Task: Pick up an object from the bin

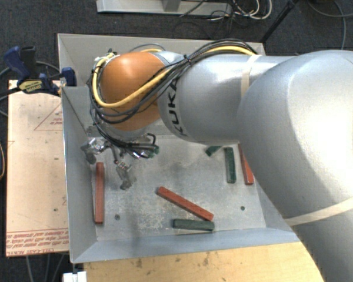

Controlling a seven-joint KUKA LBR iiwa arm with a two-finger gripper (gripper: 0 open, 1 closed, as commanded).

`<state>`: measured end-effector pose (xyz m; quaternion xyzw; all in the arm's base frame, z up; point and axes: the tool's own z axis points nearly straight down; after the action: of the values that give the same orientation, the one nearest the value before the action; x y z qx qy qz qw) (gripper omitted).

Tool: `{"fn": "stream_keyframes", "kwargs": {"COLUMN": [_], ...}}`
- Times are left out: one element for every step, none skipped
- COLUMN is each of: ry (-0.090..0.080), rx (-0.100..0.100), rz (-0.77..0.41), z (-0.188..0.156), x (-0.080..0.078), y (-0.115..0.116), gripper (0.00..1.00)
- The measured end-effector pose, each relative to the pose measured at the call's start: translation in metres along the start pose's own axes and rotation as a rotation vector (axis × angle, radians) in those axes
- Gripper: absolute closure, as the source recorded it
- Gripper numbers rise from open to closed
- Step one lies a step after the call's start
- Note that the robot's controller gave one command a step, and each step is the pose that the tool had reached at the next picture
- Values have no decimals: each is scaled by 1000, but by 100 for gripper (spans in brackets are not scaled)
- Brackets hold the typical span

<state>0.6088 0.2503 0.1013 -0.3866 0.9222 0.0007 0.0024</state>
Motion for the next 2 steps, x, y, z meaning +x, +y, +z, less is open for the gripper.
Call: {"fn": "stream_keyframes", "kwargs": {"ry": [0,8], "rx": [-1,2], "rz": [-331,-516], "z": [-8,31], "x": [-4,-7], "y": [-2,-11], "gripper": [0,0]}}
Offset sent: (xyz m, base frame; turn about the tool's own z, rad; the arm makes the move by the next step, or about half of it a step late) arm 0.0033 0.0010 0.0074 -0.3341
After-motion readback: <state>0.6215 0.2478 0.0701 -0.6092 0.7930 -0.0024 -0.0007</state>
